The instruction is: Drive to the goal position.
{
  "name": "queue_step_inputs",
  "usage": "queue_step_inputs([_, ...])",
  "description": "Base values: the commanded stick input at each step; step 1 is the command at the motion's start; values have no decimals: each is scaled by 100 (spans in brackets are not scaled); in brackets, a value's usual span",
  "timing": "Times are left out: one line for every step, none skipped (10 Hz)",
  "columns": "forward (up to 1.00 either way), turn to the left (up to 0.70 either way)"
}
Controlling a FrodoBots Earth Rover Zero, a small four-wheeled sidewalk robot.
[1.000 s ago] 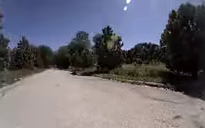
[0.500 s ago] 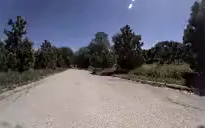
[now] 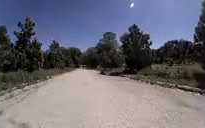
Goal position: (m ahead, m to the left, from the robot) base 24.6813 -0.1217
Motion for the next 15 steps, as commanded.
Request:
queue_step_inputs([70, 1])
queue_step_inputs([70, 4])
queue_step_inputs([70, 17])
queue_step_inputs([70, 32])
queue_step_inputs([70, 36])
queue_step_inputs([70, 36])
queue_step_inputs([70, 36])
queue_step_inputs([70, 27])
queue_step_inputs([70, 7])
queue_step_inputs([70, 1])
queue_step_inputs([70, 1])
queue_step_inputs([70, 1])
queue_step_inputs([70, 1])
queue_step_inputs([70, 1])
queue_step_inputs([70, 1])
